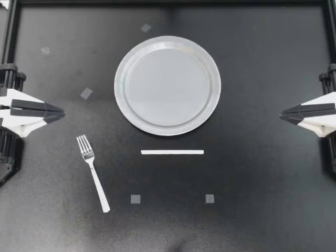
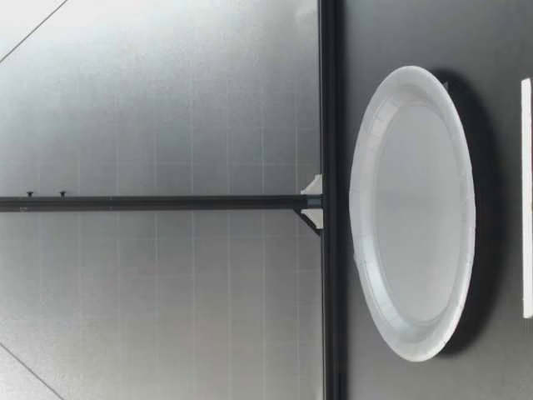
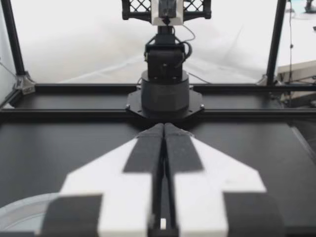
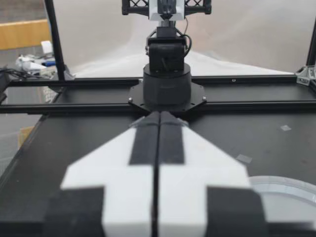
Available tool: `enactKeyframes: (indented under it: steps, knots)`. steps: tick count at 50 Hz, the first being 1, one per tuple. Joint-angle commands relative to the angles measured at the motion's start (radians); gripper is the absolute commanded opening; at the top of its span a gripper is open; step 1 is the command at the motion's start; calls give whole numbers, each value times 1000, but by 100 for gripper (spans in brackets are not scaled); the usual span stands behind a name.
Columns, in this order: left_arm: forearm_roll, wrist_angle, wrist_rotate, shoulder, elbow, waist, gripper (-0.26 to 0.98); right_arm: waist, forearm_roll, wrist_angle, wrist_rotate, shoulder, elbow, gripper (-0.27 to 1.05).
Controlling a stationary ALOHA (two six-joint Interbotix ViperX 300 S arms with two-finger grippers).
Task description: Pick up the fork and place it on the plate.
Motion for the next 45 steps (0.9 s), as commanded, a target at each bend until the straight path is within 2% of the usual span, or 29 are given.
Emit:
enactKeyframes:
  steps: [1,4,9,13,17,19,27,30,34,37,39,41,45]
  knots:
    - [-6,54,-11,-14,-25,-12,4,-5,2,-11,-5,9,-3,4]
    - [-32,178,-11,-32,-64,-12,-3,-5,2,-14,-8,-2,14,-5]
    - [-29,577,5,-43,-219,5,-3,-5,2,-14,-6,-40,43,-10]
    - [38,900,37,-21,-364,9,-3,-5,0,-14,-8,-67,54,-10]
    - [118,1126,103,20,-472,9,-3,-5,0,-15,-11,-86,55,-10]
    - [149,1186,150,41,-503,11,-3,-5,0,-14,-11,-84,52,-10]
    - [166,1233,410,106,-514,9,9,-8,2,-20,-12,-69,51,-10]
    - [166,1235,512,120,-517,9,20,-12,0,-21,-12,-63,51,-10]
    - [166,1224,606,123,-503,9,42,-34,2,-21,-8,-60,52,-10]
    - [166,1198,632,120,-472,9,61,-57,3,-21,-8,-63,57,-10]
    - [163,1152,647,120,-428,8,75,-81,5,-21,-8,-64,63,-10]
    - [158,1109,655,118,-391,0,79,-100,5,-21,-8,-64,67,-10]
    - [141,976,673,123,-295,-34,73,-143,5,-21,-8,-60,77,-10]
